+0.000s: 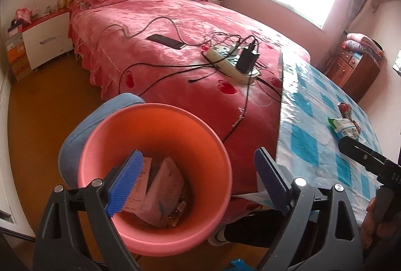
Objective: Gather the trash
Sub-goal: 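Move both open tools back over the remaining trash on the table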
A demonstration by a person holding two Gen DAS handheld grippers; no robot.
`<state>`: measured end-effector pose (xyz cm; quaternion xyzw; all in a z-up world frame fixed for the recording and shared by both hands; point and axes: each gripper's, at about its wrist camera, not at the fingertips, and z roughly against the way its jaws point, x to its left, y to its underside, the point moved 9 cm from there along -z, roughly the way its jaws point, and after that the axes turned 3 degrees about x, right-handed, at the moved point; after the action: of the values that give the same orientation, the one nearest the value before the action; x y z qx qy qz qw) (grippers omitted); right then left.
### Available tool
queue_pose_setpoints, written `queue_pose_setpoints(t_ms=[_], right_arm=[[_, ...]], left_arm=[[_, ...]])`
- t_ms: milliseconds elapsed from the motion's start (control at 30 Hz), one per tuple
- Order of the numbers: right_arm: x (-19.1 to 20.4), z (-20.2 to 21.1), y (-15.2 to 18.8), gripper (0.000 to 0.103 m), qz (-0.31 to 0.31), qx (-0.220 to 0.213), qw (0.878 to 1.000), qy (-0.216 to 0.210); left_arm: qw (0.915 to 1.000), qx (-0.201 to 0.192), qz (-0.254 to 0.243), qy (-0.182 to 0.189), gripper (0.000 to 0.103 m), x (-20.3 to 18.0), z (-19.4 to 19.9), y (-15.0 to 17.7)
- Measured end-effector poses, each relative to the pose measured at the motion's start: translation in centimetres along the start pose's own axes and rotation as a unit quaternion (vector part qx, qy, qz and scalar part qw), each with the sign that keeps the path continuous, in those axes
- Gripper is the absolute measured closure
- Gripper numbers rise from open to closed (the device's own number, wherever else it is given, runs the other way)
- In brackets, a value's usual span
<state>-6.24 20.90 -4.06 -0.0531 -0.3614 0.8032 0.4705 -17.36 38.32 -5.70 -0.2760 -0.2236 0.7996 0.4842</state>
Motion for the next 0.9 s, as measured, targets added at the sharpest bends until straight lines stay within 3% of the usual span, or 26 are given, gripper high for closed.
queue_pose_setpoints(t_ms=[900], right_arm=[[-9.3,4.3,0.9,0.012,-0.038,-0.043,0.995,0.084]], left_arm=[[0.9961,0.022,-0.083,0.018,0.012,-10.2,-0.6,0.5]])
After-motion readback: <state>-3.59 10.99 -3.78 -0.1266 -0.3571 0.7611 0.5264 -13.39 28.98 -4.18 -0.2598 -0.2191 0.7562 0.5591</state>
